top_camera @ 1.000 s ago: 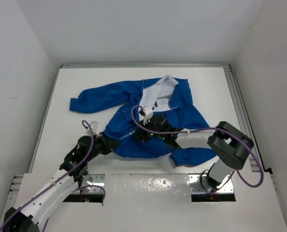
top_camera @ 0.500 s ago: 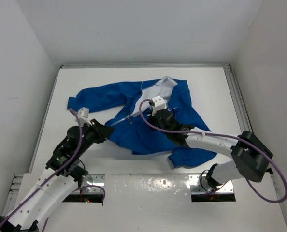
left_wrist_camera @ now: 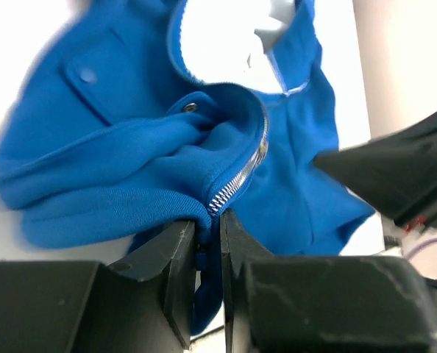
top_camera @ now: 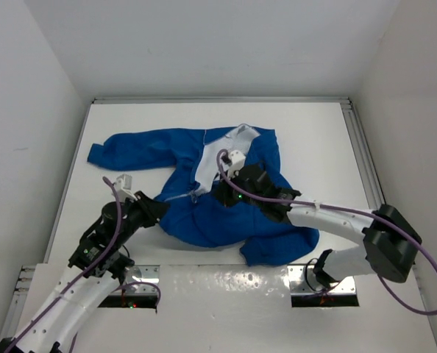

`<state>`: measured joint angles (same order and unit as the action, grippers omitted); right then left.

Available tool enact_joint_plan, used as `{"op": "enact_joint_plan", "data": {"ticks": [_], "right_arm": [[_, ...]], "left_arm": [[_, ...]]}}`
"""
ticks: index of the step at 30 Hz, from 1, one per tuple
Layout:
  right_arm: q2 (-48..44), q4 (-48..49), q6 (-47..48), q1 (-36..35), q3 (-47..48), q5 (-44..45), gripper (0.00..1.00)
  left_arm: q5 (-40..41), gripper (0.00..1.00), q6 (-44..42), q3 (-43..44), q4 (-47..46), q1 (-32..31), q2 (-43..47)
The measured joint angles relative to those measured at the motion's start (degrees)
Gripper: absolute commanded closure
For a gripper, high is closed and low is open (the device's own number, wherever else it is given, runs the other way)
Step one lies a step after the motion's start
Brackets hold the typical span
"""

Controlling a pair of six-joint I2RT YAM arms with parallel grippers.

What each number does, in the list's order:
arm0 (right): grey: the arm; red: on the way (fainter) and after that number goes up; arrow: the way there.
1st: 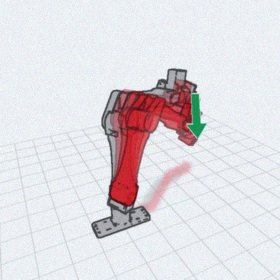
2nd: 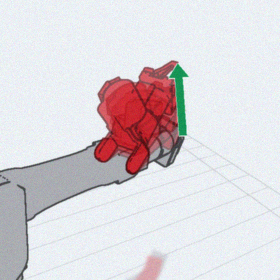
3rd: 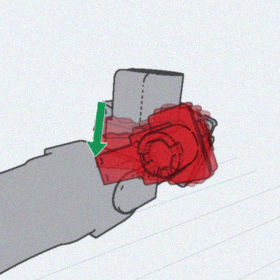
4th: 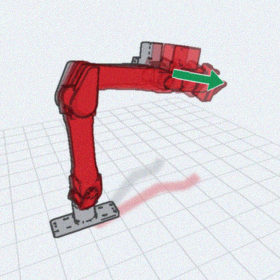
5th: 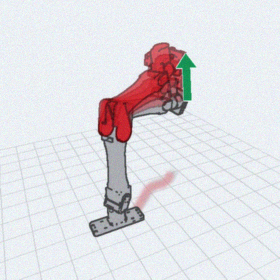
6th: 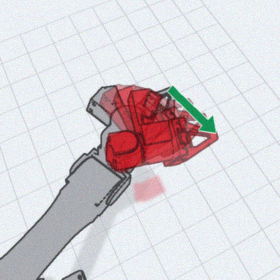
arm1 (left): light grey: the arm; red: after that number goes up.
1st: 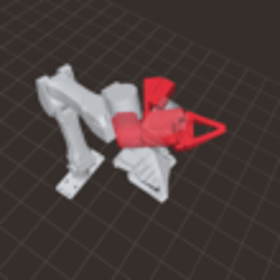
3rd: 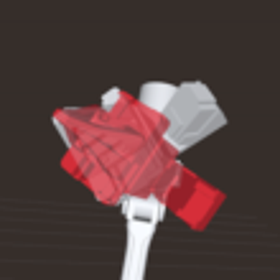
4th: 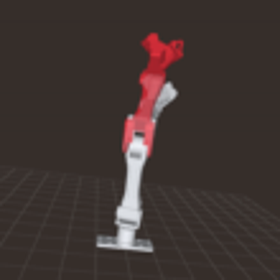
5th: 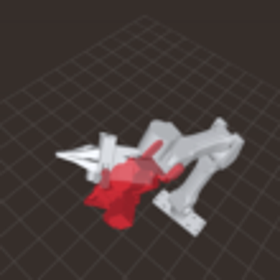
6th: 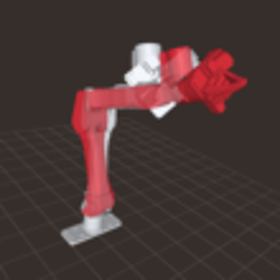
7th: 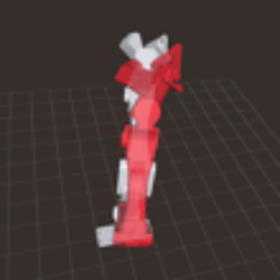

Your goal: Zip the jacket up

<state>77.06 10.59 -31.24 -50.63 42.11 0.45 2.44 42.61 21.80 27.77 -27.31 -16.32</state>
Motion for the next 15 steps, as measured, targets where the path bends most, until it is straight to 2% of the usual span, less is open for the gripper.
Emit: {"op": "enact_joint_plan", "data": {"ticks": [1, 2, 3, 5, 6, 9, 15], "right_arm": [[1.3, 0.3, -0.6, -1.3, 0.0, -1.4, 0.99], [2.6, 0.9, -1.0, -2.5, 0.0, -2.6, 0.95], [4.1, 1.2, -1.4, -3.7, 0.0, -3.7, 0.86], [6.6, 2.1, -2.3, -5.3, -0.1, -5.3, 0.80], [7.7, 2.8, -2.3, -5.6, -0.2, -5.7, 0.70], [10.6, 4.8, -3.1, -5.6, -0.1, -6.4, 0.52], [14.5, 9.6, -3.8, -5.3, 0.0, -7.3, 0.49]], "left_arm": [[-0.4, 1.00, 0.9, -1.4, -0.3, 0.0, 0.2], [-0.5, 1.00, 1.8, -3.3, -1.4, 0.0, 0.8], [-0.5, 1.00, 3.1, -5.2, -1.5, 0.0, 1.1], [0.0, 1.00, 5.2, -8.0, -0.9, 0.0, 1.9], [0.1, 1.00, 6.0, -8.8, -0.3, 0.0, 3.1], [0.5, 1.00, 7.5, -9.2, 0.7, 0.0, 5.2], [0.5, 1.00, 8.1, -9.2, -0.6, 0.0, 4.3]]}}
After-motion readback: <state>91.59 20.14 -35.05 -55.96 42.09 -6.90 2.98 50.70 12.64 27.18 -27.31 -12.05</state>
